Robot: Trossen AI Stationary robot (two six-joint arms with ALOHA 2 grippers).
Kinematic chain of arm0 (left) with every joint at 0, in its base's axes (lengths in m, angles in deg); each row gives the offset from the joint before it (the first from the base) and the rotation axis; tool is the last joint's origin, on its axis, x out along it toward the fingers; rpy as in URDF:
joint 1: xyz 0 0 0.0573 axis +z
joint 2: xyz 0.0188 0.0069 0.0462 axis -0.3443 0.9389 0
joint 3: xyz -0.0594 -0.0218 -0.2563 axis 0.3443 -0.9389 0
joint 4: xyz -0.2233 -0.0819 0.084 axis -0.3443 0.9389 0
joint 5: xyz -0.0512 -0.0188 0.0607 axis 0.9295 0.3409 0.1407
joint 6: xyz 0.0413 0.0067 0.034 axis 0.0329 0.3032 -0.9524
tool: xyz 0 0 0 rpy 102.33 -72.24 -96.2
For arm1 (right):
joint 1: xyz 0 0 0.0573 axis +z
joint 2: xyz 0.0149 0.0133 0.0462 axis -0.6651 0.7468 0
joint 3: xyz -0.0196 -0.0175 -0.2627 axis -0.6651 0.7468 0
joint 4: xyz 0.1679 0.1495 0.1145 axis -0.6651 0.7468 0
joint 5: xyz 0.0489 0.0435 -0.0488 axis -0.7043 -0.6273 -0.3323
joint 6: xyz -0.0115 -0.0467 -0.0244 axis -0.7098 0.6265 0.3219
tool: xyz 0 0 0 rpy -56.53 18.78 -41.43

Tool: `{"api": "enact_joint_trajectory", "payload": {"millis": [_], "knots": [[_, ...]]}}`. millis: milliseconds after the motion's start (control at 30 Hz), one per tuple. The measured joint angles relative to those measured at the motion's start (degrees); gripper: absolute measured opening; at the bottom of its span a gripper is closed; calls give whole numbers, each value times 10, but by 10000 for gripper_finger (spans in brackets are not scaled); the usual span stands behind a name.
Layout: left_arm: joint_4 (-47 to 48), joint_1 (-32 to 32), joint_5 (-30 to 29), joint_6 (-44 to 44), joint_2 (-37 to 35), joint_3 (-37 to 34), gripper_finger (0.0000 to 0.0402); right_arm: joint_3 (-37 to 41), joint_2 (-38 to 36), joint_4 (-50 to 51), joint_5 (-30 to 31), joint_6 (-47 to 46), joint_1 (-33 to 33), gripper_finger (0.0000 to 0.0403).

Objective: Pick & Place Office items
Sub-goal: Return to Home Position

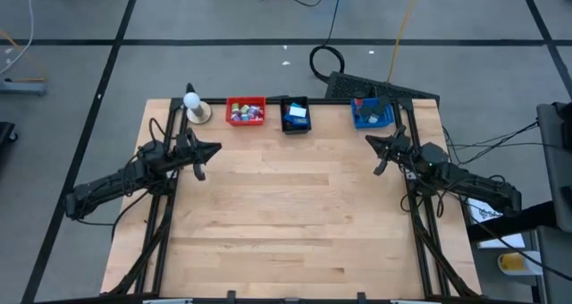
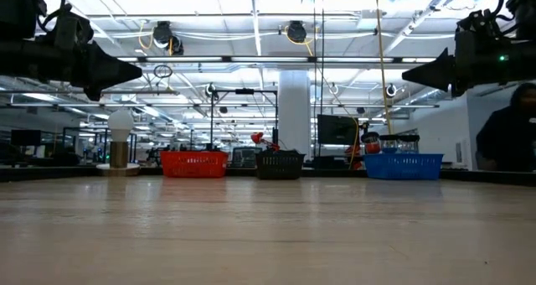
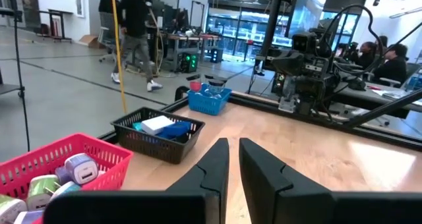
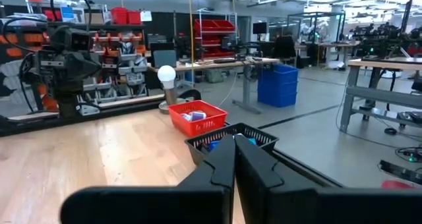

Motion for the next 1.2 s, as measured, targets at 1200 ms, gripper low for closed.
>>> {"api": "enact_joint_trajectory", "payload": {"millis": [1200], "knots": [[-1, 0, 0, 1, 0, 0, 42, 1, 0, -9, 0, 0, 0, 4]]}}
